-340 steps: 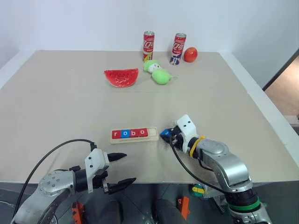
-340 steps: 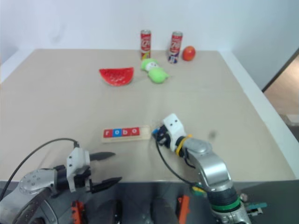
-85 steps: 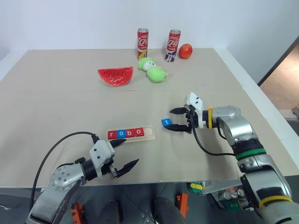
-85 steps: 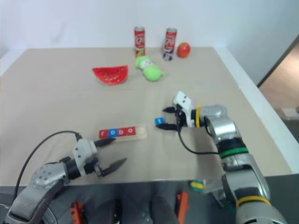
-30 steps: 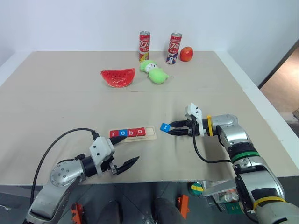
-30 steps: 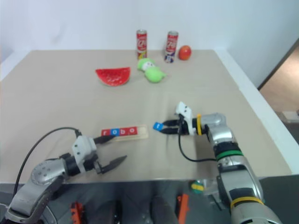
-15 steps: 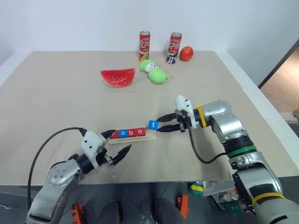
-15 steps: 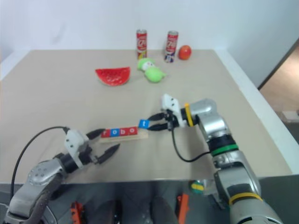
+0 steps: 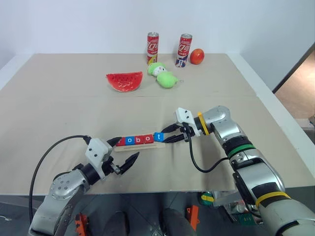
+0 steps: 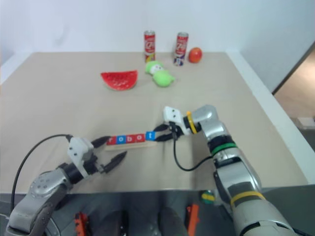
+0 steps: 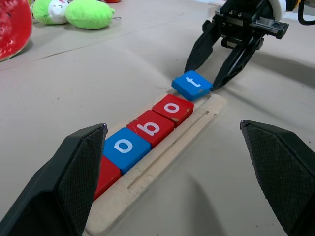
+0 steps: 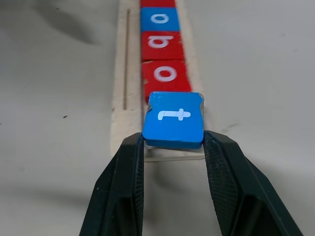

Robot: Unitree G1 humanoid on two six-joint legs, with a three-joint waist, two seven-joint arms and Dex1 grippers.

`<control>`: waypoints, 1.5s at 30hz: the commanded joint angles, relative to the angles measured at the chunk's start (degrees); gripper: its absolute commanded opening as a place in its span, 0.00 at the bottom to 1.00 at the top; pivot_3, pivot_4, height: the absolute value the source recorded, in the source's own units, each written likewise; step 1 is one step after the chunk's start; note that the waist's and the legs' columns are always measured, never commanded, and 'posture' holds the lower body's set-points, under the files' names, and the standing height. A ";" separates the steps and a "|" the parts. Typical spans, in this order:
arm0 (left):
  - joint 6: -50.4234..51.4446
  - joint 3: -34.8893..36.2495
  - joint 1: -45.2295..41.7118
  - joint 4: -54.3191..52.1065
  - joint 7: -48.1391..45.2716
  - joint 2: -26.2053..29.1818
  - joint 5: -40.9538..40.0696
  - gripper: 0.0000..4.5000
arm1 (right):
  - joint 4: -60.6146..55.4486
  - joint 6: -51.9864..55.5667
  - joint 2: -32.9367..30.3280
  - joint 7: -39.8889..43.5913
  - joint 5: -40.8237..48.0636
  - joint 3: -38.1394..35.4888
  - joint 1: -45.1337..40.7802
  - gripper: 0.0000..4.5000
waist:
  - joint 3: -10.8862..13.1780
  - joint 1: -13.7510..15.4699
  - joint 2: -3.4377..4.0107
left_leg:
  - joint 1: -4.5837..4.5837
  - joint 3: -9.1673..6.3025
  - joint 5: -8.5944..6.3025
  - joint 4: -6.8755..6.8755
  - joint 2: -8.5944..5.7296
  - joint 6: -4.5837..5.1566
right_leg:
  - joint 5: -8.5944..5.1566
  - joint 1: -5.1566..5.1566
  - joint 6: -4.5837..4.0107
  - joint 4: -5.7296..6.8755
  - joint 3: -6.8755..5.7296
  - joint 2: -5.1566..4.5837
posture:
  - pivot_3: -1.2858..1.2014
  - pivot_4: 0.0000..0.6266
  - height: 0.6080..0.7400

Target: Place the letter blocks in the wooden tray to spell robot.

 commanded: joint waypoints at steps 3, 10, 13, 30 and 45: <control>-0.17 0.07 0.51 -3.08 0.43 -0.24 -0.48 1.00 | 2.49 -2.06 0.92 1.08 -0.87 -0.30 -3.08 0.26 | 0.00 -0.01 0.00 | 0.00 0.00 0.00 0.00 0.00 0.00 | 0.01 0.00 -0.01 0.00 -0.01 0.01 | 0.52 0.24 1.00; -0.06 -0.23 0.70 -3.12 0.60 -0.27 -0.12 1.00 | 5.63 -2.62 1.45 0.38 -2.14 -0.30 -4.26 0.38 | 0.00 0.00 0.00 | 0.01 0.00 0.00 0.00 0.01 0.00 | 0.01 0.00 -0.01 0.00 -0.01 0.01 | 0.52 0.24 1.00; -0.15 -0.22 0.91 -2.99 0.49 -0.16 -0.02 1.00 | 6.05 -2.41 1.50 0.42 -2.00 -0.62 -4.67 0.38 | 0.00 0.00 0.00 | 0.01 0.00 0.00 0.00 0.01 0.00 | 0.01 0.00 -0.02 0.01 -0.01 0.01 | 0.52 0.24 1.00; -0.92 -0.69 0.21 -1.80 -0.83 0.35 0.56 1.00 | 5.14 -0.39 1.89 2.73 -0.45 -2.14 -5.16 0.38 | 0.00 0.00 0.00 | 0.01 -0.01 0.00 0.00 0.00 -0.01 | 0.01 0.00 -0.02 0.01 -0.01 0.01 | 0.52 0.24 1.00; -0.92 -0.97 0.99 -2.85 -1.79 0.22 -1.52 1.00 | 6.83 -2.37 2.30 6.25 -0.44 -1.50 -6.91 0.38 | 0.00 0.00 0.00 | 0.01 0.00 0.00 0.00 0.01 0.00 | 0.01 0.00 -0.02 0.01 -0.01 0.01 | 0.52 0.24 1.00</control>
